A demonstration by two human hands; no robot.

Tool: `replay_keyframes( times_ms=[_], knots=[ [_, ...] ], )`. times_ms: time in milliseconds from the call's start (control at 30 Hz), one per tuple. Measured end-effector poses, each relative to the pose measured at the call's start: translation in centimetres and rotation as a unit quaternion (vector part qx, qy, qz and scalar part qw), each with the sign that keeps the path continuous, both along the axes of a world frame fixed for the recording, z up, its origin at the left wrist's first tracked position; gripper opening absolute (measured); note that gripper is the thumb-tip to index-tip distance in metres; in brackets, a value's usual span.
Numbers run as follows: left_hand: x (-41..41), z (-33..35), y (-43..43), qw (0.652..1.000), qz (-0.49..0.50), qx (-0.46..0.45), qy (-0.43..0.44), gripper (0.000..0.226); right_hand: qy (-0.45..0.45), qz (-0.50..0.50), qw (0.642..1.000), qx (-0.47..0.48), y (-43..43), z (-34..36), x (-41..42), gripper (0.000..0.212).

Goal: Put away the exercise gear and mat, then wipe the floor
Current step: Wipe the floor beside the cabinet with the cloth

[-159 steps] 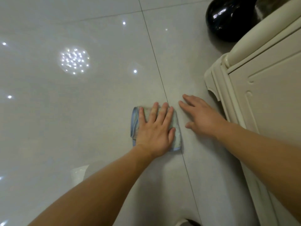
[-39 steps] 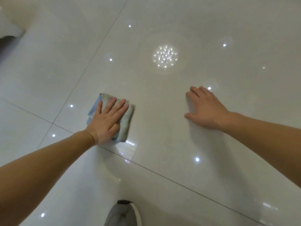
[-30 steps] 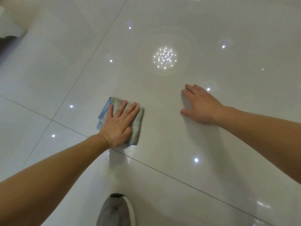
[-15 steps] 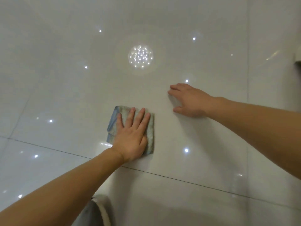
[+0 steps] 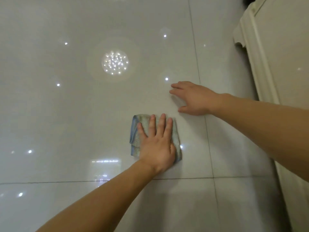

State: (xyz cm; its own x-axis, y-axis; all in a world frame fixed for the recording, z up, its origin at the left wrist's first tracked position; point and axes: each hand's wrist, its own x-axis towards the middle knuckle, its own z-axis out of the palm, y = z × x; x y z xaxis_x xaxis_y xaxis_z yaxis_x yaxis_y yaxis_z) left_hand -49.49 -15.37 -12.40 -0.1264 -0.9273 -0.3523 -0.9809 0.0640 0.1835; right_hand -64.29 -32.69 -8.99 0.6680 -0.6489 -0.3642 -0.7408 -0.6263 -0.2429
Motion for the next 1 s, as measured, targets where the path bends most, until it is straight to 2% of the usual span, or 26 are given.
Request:
replay_keyframes(
  times_ms=[300, 567, 667, 800, 1000],
  knots=[
    [-6.7, 0.5, -1.0, 0.999, -0.037, 0.009, 0.026, 0.077, 0.047, -0.065, 0.997, 0.011, 1.0, 0.4, -6.5, 0.081],
    [-11.8, 0.8, -2.1, 0.996, -0.074, 0.008, 0.045, 0.077, 0.062, -0.111, 0.992, 0.019, 1.5, 0.0, -9.0, 0.082],
    [-11.5, 0.4, -2.1, 0.995, -0.069, -0.004, 0.077, 0.079, 0.054, -0.131, 0.990, 0.020, 1.5, -0.5, -9.3, 0.081],
    [-9.4, -0.5, -2.4, 0.989, -0.086, -0.063, 0.101, 0.079, 0.040, -0.138, 0.989, 0.014, 1.1, -0.8, -9.6, 0.082],
    [-9.3, 0.0, -3.5, 0.989, -0.124, -0.007, 0.076, 0.080, 0.023, -0.164, 0.986, 0.033, 0.8, -0.7, -9.6, 0.081]
  ],
)
